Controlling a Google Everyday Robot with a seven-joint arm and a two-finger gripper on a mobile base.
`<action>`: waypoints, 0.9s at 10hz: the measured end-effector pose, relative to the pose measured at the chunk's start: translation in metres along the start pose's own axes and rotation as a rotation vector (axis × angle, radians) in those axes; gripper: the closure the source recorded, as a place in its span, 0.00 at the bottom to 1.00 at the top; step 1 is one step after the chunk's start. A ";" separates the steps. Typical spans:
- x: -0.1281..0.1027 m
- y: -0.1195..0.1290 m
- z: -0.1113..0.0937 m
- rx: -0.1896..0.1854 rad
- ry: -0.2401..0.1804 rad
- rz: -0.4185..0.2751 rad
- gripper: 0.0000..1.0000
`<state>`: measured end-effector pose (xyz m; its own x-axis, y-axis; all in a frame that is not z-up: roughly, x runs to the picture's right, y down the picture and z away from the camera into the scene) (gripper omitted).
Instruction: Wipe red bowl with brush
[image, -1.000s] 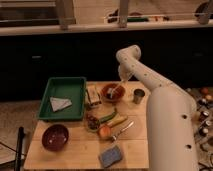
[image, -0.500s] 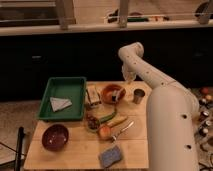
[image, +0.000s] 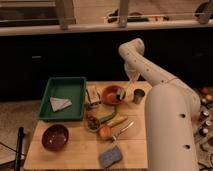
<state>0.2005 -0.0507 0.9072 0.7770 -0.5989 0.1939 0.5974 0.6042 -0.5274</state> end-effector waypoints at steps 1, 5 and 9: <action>0.003 -0.004 -0.001 0.024 0.023 0.017 1.00; 0.005 -0.023 0.002 0.166 0.054 0.029 1.00; -0.007 -0.037 0.014 0.212 0.007 -0.005 1.00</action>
<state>0.1755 -0.0622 0.9368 0.7726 -0.6057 0.1902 0.6306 0.6977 -0.3400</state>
